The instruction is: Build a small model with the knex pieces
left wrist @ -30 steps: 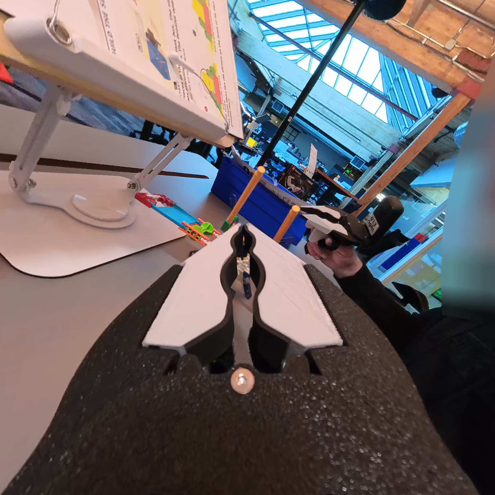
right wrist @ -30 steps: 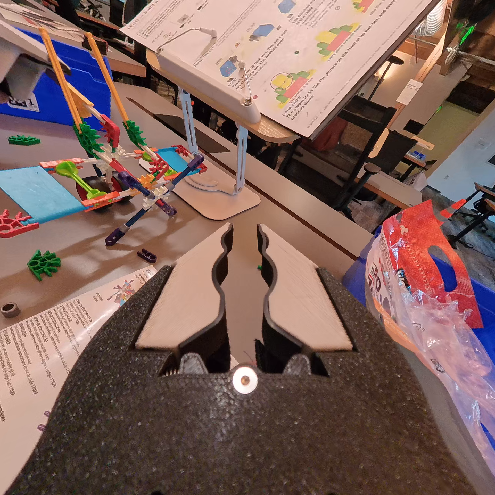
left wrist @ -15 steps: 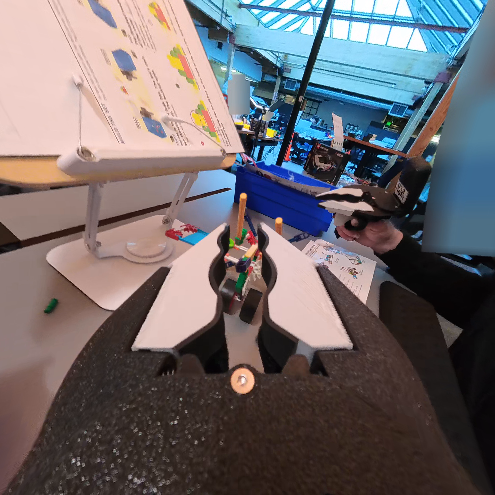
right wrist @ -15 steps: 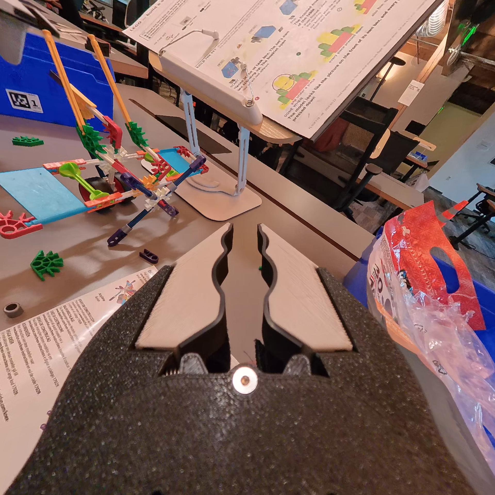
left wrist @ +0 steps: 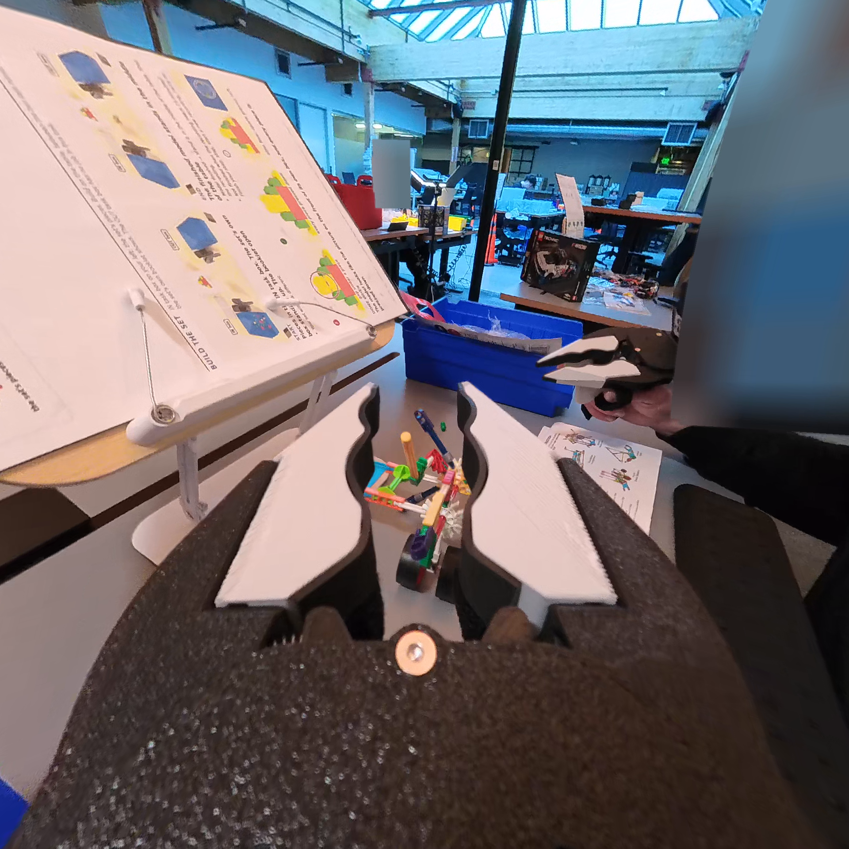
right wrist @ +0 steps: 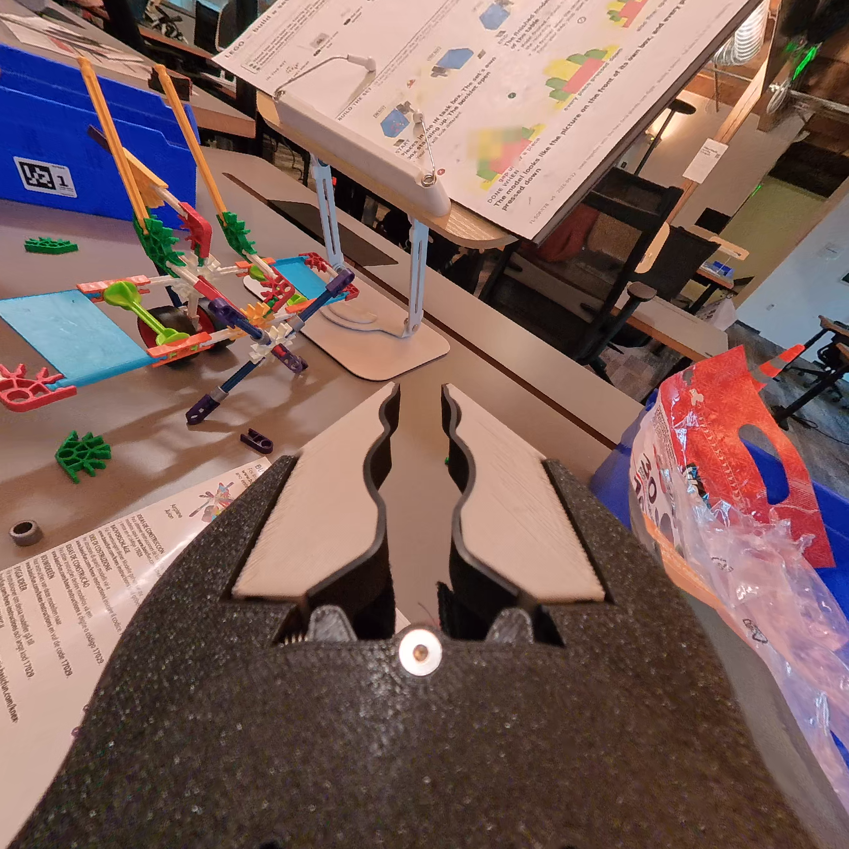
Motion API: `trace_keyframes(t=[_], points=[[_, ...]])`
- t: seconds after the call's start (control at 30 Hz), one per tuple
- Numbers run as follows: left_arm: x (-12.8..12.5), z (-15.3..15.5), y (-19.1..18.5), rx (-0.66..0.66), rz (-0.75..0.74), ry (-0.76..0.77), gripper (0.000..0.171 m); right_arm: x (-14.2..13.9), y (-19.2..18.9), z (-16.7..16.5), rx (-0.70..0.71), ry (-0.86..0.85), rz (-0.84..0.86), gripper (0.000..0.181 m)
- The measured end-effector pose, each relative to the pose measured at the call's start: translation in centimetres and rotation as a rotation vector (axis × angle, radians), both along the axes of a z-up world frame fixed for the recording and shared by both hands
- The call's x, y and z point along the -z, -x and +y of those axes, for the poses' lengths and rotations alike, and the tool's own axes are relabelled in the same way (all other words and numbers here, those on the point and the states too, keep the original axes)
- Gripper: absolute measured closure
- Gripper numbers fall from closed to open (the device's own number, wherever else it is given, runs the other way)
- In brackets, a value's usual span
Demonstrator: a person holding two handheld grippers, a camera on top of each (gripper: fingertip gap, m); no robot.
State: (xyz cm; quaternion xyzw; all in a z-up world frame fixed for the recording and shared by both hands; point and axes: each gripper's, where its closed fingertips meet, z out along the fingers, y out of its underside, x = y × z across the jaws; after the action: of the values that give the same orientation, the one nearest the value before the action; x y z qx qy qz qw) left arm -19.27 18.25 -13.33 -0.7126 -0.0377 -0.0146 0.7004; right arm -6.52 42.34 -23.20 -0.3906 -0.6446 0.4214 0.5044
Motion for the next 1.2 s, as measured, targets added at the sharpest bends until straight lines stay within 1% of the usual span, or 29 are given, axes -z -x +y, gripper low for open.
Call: trace_keyframes(t=[0.07, 0.13, 0.2, 0.33, 0.43, 0.57, 0.67, 0.83, 0.93, 1.03, 1.1, 1.13, 1.2], points=[[-0.4, 0.4, 0.3, 0.006, 0.000, 0.000, 0.136, 0.0, 0.0, 0.0, -0.001, -0.001, 0.000, 0.163], [-0.5, 0.9, 0.5, 0.020, -0.009, 0.016, 0.129, 0.0, 0.0, 0.0, -0.001, -0.001, 0.000, 0.163], [-0.3, 1.5, 1.0, 0.021, -0.005, 0.049, 0.121, 0.0, 0.0, 0.0, 0.000, 0.001, 0.000, 0.163], [0.3, 2.3, 1.4, 0.056, -0.011, 0.094, 0.114, 0.0, 0.0, 0.0, -0.001, 0.002, 0.000, 0.163], [0.5, 2.7, 1.2, 0.103, -0.039, 0.086, 0.110, 0.1, 0.0, 0.0, -0.002, 0.004, -0.002, 0.163], [1.7, 3.3, 0.4, 0.148, -0.031, 0.110, 0.106, 0.2, 0.1, 0.0, -0.004, 0.004, -0.008, 0.163], [2.4, 3.7, -0.5, 0.192, -0.020, 0.129, 0.106, 0.3, 0.1, -0.1, -0.006, 0.003, -0.010, 0.163], [3.0, 3.5, -1.3, 0.222, 0.027, 0.171, 0.107, 0.3, 0.1, -0.1, -0.006, 0.004, -0.013, 0.163], [2.5, 2.9, -1.8, 0.226, 0.076, 0.172, 0.109, 0.3, 0.1, -0.1, -0.008, 0.005, -0.012, 0.163], [2.0, 2.2, -2.5, 0.239, 0.134, 0.179, 0.117, 0.2, 0.1, -0.2, -0.010, 0.005, -0.010, 0.163], [1.8, 2.1, -3.0, 0.249, 0.160, 0.183, 0.119, 0.2, 0.1, -0.2, -0.011, 0.005, -0.010, 0.163], [1.8, 2.1, -3.3, 0.259, 0.169, 0.185, 0.124, 0.3, 0.1, -0.2, -0.011, 0.005, -0.011, 0.163], [2.5, 2.3, -3.8, 0.279, 0.184, 0.223, 0.132, 0.3, 0.1, -0.2, -0.012, 0.005, -0.012, 0.163]])
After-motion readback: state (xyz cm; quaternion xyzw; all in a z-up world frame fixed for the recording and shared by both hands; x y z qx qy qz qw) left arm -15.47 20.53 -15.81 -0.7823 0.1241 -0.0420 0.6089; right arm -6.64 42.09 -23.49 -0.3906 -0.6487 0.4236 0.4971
